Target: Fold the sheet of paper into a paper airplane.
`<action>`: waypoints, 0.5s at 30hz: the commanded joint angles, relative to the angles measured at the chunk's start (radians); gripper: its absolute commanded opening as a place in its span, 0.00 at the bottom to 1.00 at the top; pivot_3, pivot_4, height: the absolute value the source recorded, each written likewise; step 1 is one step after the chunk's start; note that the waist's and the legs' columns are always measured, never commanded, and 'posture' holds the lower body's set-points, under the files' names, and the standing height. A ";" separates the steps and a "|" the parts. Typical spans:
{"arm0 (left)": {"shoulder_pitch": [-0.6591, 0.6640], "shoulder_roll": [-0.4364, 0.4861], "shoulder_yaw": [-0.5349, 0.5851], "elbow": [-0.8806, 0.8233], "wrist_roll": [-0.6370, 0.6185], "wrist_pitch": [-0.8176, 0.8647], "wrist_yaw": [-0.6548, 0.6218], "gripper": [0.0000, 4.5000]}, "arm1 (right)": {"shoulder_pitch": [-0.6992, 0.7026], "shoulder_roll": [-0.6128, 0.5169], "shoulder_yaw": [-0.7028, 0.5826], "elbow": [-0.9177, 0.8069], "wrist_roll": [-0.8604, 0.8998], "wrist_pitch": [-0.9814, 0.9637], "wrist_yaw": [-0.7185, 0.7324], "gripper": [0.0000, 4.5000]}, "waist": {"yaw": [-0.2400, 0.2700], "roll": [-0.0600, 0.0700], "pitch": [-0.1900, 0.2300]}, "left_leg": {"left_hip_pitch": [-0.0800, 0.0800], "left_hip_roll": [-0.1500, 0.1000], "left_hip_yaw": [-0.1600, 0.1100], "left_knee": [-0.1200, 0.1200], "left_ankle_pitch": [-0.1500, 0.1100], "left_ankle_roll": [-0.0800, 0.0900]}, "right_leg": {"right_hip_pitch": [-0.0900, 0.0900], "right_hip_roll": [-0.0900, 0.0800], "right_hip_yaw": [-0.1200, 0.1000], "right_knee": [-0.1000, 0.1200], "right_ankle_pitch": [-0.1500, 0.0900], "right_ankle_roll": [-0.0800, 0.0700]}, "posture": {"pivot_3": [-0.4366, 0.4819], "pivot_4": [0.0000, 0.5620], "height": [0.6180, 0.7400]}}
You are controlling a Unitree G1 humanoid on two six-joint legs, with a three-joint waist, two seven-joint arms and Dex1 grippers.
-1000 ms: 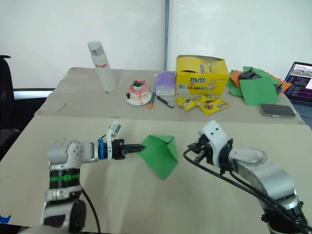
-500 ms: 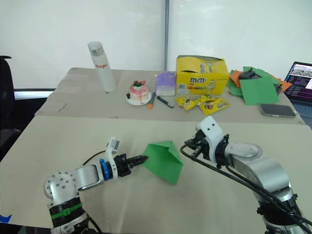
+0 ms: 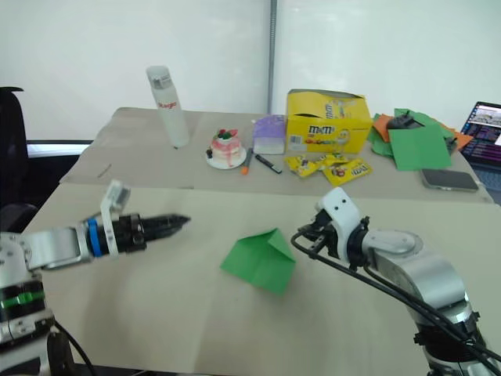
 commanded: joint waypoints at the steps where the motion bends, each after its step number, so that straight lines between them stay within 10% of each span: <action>1: -0.036 0.055 -0.225 -0.037 0.222 -0.196 -0.297 0.99 | 0.013 0.007 -0.032 -0.051 0.013 -0.012 -0.014 0.00 | -0.004 0.000 0.000 | 0.000 -0.001 0.000 -0.001 0.001 -0.001 | -0.001 0.000 0.001 0.000 0.000 0.000 | 0.48 0.27 0.98; 9: -0.153 0.100 -0.745 0.134 0.913 -0.964 -0.787 0.50 | 0.103 -0.008 -0.098 -0.139 0.039 0.032 -0.045 0.00 | -0.013 0.000 0.001 | 0.001 0.001 0.000 -0.015 0.006 -0.008 | -0.004 0.003 0.002 -0.001 -0.002 -0.005 | 0.48 0.27 0.98; 15: -0.239 -0.080 -0.799 0.427 1.112 -1.399 -0.933 0.04 | 0.210 -0.031 -0.072 -0.189 0.034 0.066 -0.066 0.00 | -0.007 -0.001 0.002 | -0.003 0.003 0.001 -0.013 0.006 -0.004 | -0.004 0.003 0.001 -0.001 -0.003 -0.005 | 0.48 0.27 0.98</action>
